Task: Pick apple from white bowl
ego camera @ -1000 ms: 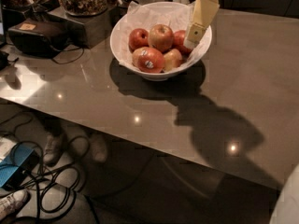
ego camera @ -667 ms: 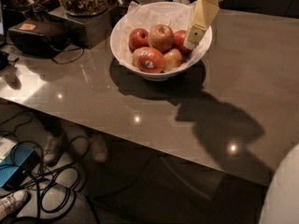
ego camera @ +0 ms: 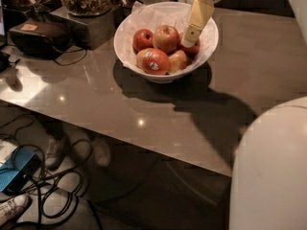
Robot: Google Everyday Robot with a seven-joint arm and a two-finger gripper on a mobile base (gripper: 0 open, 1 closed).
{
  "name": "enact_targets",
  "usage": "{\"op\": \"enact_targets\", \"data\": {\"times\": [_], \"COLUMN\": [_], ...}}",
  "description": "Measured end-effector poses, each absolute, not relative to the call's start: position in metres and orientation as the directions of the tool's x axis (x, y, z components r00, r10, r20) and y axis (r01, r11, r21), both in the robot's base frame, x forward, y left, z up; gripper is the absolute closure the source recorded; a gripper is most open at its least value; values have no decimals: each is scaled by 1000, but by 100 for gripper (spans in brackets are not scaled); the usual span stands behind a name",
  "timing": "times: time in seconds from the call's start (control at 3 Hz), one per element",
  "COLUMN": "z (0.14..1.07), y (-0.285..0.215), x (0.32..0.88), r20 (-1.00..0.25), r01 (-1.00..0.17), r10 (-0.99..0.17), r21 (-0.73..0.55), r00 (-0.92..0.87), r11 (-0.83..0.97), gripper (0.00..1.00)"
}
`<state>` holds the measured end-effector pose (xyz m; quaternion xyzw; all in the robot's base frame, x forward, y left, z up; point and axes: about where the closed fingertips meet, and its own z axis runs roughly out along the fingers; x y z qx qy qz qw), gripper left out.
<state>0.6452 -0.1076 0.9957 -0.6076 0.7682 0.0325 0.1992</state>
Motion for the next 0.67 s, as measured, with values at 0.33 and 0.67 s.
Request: {"op": "enact_targets", "data": {"times": [0.33,0.67], "z": [989,983], "y": [-101,-93], "x": [659,669], "r20": [-345,-344], "r01": [-949,-951], "r10": [-920,-922], "r21": [-184,-181], "r00": [-184,-177], "r11": [258,250], "gripper": [24,32]}}
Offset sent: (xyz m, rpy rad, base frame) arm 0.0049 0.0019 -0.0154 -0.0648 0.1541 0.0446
